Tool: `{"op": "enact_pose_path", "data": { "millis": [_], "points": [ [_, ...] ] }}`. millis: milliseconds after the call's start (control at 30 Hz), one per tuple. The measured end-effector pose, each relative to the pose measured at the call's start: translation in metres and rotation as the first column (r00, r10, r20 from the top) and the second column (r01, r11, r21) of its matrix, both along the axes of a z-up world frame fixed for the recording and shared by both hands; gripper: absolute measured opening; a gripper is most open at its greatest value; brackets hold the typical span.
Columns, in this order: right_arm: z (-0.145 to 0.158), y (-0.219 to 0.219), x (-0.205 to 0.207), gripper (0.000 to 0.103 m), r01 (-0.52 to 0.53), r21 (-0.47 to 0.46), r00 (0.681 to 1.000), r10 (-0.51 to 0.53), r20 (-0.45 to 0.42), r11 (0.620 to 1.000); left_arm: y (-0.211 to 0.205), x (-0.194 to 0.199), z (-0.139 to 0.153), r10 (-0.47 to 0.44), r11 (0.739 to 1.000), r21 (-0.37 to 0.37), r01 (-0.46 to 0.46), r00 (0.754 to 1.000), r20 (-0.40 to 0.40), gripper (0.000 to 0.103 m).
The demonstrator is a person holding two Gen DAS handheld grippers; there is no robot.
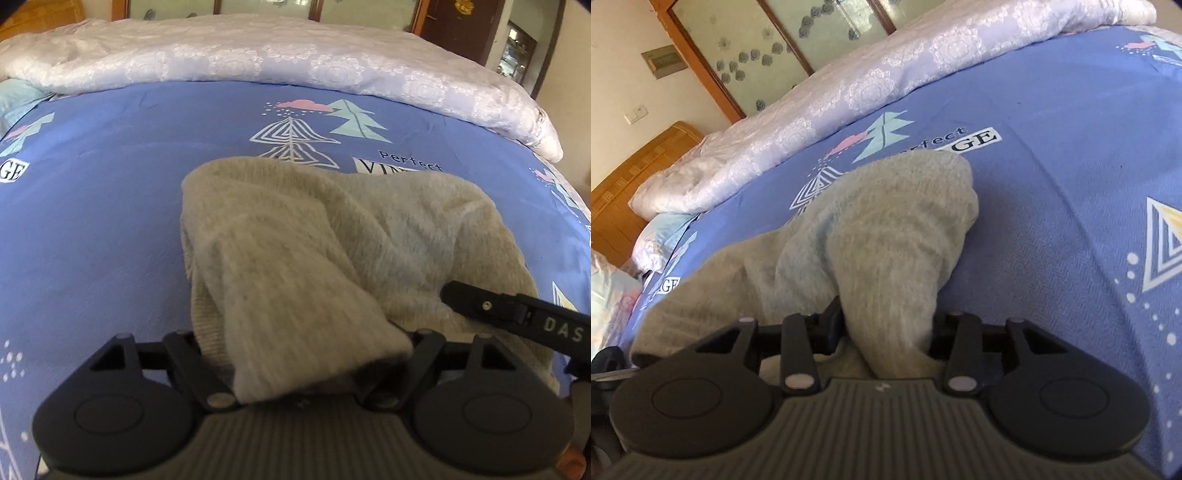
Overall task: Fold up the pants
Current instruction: 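Lift the folded pants with both grippers and place them further up the bed, then open both grippers and withdraw them from the folded pants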
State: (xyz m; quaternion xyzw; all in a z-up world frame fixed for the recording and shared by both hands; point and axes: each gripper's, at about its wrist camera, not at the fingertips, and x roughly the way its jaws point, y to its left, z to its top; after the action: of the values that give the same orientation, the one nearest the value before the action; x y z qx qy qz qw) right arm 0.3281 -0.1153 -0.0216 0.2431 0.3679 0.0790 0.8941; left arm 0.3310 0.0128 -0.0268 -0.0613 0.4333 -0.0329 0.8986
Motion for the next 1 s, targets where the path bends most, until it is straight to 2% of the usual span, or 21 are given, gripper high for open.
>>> {"op": "enact_pose_path", "data": {
  "millis": [100, 233, 300, 467, 567, 767, 1000],
  "points": [
    [0.018, -0.005, -0.013, 0.06, 0.044, -0.023, 0.999, -0.044, -0.022, 0.999, 0.016, -0.017, 0.02, 0.062, 0.997, -0.048, -0.063, 0.998, -0.018, 0.08],
    [0.046, -0.012, -0.062, 0.06, 0.09, -0.047, 0.996, -0.091, -0.008, 0.995, 0.031, -0.066, 0.044, 0.129, 0.989, -0.064, -0.13, 0.991, -0.016, 0.081],
    [0.057, -0.01, -0.093, 0.06, 0.096, -0.056, 0.995, -0.097, -0.022, 0.994, 0.031, -0.102, 0.051, 0.142, 0.989, -0.031, -0.143, 0.989, -0.028, 0.081],
    [0.071, 0.005, -0.168, 0.06, 0.073, -0.044, 0.996, -0.075, -0.056, 0.996, 0.015, -0.189, 0.056, 0.114, 0.988, 0.11, -0.111, 0.993, -0.028, 0.083],
    [0.075, 0.015, -0.205, 0.062, 0.059, -0.055, 0.996, -0.063, -0.067, 0.997, 0.006, -0.231, 0.054, 0.1, 0.988, 0.124, -0.092, 0.993, -0.06, 0.083],
    [0.083, 0.037, -0.25, 0.067, 0.042, -0.082, 0.996, -0.048, -0.073, 0.996, -0.007, -0.282, 0.049, 0.101, 0.987, 0.137, -0.089, 0.991, -0.085, 0.085],
    [0.086, 0.051, -0.286, 0.071, 0.034, -0.108, 0.997, -0.041, -0.058, 0.994, -0.007, -0.315, 0.048, 0.114, 0.986, 0.13, -0.103, 0.99, -0.079, 0.088]
  ]
}}
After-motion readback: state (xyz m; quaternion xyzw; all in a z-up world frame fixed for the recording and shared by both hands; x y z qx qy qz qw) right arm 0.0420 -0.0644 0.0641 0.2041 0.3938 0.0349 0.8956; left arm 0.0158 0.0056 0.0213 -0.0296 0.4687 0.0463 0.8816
